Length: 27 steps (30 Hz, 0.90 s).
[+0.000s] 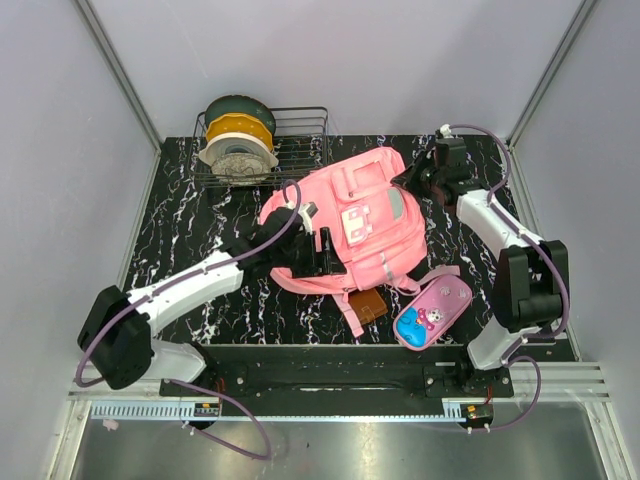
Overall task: Pack the student bag
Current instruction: Unzip the student bag at the center of the board.
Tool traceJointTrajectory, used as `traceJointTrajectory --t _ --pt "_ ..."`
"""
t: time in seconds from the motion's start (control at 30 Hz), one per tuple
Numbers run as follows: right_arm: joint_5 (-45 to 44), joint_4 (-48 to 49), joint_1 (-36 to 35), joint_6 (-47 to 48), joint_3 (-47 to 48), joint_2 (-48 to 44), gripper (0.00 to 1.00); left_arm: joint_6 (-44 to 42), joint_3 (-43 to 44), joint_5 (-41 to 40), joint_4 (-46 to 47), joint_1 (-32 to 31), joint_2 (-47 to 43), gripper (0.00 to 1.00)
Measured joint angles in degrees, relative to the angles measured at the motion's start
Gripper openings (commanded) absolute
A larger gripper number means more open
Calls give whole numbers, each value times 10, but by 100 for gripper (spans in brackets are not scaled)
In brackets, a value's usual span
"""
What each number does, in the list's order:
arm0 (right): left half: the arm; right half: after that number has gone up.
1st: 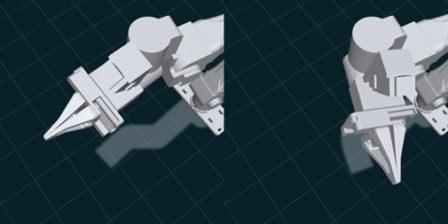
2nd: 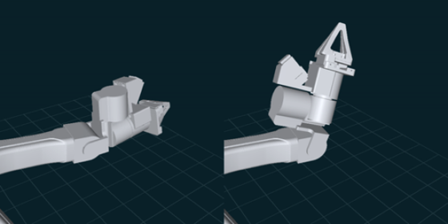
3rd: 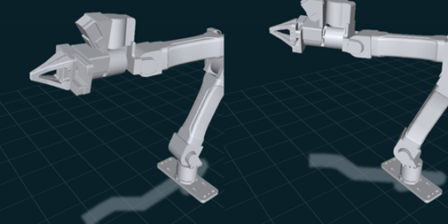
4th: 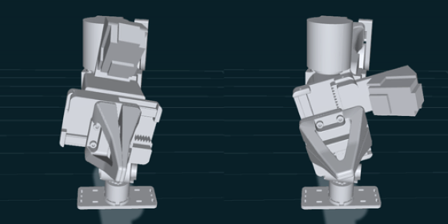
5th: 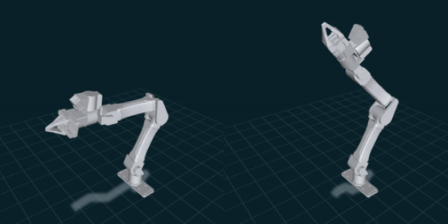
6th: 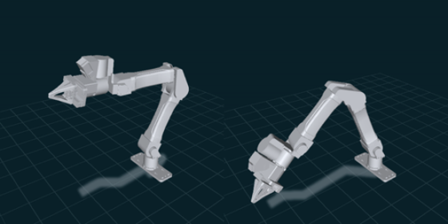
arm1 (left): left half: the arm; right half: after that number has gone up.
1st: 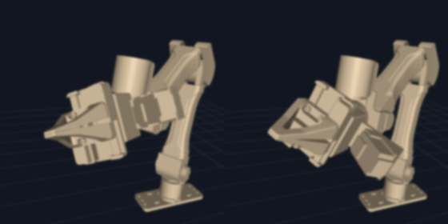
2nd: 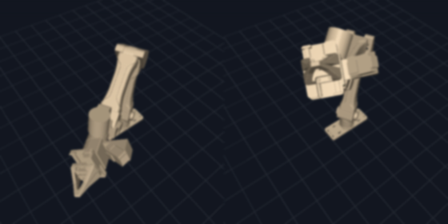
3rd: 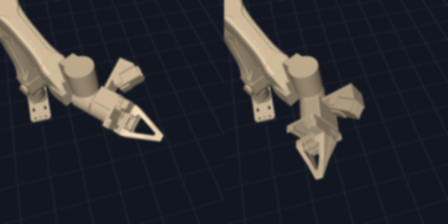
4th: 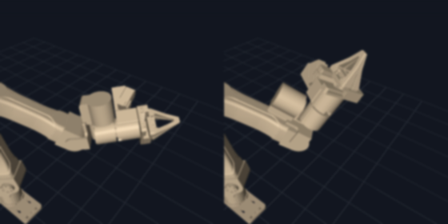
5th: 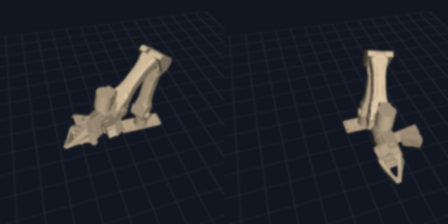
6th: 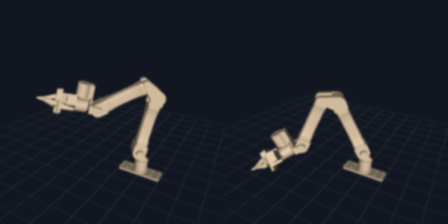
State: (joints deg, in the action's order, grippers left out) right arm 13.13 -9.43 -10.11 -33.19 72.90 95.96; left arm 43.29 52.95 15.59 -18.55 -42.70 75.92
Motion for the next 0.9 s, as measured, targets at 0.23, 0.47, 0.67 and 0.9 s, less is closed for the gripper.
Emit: traceJointTrajectory --t 0.23,0.47,0.67,0.9 --pt "-5 14 0 -1 -36 -34 0 126 -9 -15 73 0 48 69" --pt "-11 24 0 -2 -65 -65 0 204 8 -64 58 0 92 61" --pt "-15 28 0 -4 -79 -78 0 236 11 -115 27 -4 90 50" --pt "-15 35 0 -7 -85 -83 0 245 16 -138 5 -4 99 29"
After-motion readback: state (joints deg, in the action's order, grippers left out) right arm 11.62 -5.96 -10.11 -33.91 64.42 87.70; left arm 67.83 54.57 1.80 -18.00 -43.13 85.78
